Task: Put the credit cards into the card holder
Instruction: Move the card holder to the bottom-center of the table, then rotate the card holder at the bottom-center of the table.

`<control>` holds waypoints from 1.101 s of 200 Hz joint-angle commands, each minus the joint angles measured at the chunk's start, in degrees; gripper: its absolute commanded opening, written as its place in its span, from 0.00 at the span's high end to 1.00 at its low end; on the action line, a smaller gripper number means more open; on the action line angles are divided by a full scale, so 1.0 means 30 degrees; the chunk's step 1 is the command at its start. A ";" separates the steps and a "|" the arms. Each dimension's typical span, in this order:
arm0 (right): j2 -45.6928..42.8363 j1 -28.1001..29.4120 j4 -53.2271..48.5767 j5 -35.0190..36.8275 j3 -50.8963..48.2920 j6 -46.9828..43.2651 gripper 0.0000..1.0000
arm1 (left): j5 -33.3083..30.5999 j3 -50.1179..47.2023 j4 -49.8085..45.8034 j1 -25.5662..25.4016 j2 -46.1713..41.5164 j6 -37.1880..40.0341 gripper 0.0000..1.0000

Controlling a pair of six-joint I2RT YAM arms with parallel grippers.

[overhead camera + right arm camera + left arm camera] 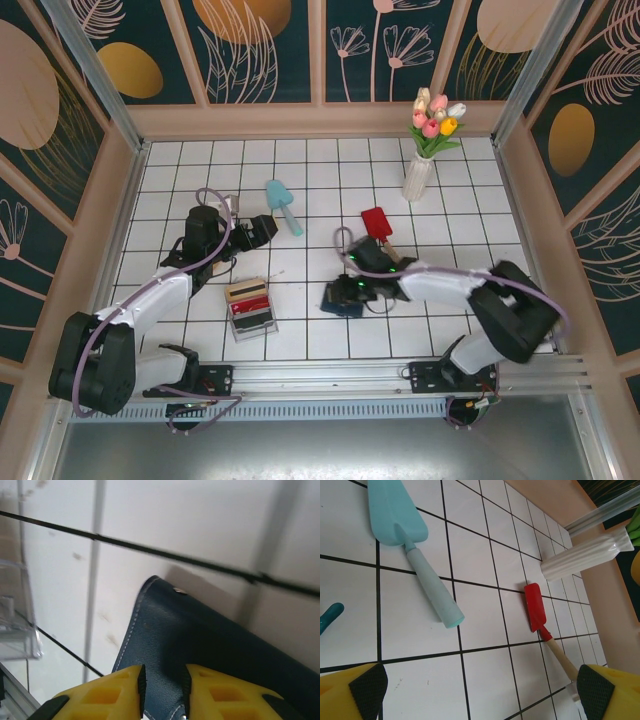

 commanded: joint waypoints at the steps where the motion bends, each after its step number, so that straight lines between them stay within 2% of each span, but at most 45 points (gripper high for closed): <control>1: 0.1566 0.1002 -0.2262 0.2088 0.2895 -0.2443 0.71 | -0.0487 0.0130 -0.0517 -0.0158 -0.0773 -0.0155 0.01; 35: -0.0550 0.0924 -0.3474 0.5243 0.2883 0.0389 0.66 | -0.0414 -0.0421 -0.0658 -0.0154 -0.1337 -0.0065 0.01; 53: -0.1229 0.0729 -0.3051 0.3823 0.1883 0.1165 0.67 | 0.0466 -0.0236 -0.0309 -0.0205 -0.0848 0.0190 0.02; 72: -0.1204 0.1140 -0.2040 0.1984 0.1188 0.1506 0.74 | 0.1309 0.0712 -0.0605 -0.0378 0.0253 0.0766 0.08; 106: -0.0708 0.1639 -0.2429 0.2067 0.0232 0.1992 0.83 | 0.1410 0.3476 -0.3117 -0.1720 0.2655 0.2657 0.14; 134: -0.0887 0.1458 -0.3497 0.3619 -0.0509 0.1480 0.84 | 0.1289 0.4844 -0.3865 -0.3026 0.4704 0.2925 0.21; 146: -0.1199 0.1057 -0.3692 0.4228 -0.0761 0.1212 0.83 | 0.0996 0.5676 -0.4453 -0.3712 0.5775 0.3015 0.24; 185: -0.2135 -0.1230 -0.2610 0.3373 -0.1935 -0.0072 0.81 | 0.0575 0.9138 -0.5974 -0.6011 0.9774 0.3399 0.36; 202: -0.2752 -0.2150 -0.2344 0.3096 -0.2215 -0.0724 0.78 | 0.0116 1.0114 -0.6440 -0.6612 1.1158 0.3305 0.36; 220: -0.3142 -0.2966 -0.2295 0.3010 -0.2236 -0.1146 0.77 | 0.0724 1.0844 -0.6364 -0.7093 1.2486 0.3100 0.37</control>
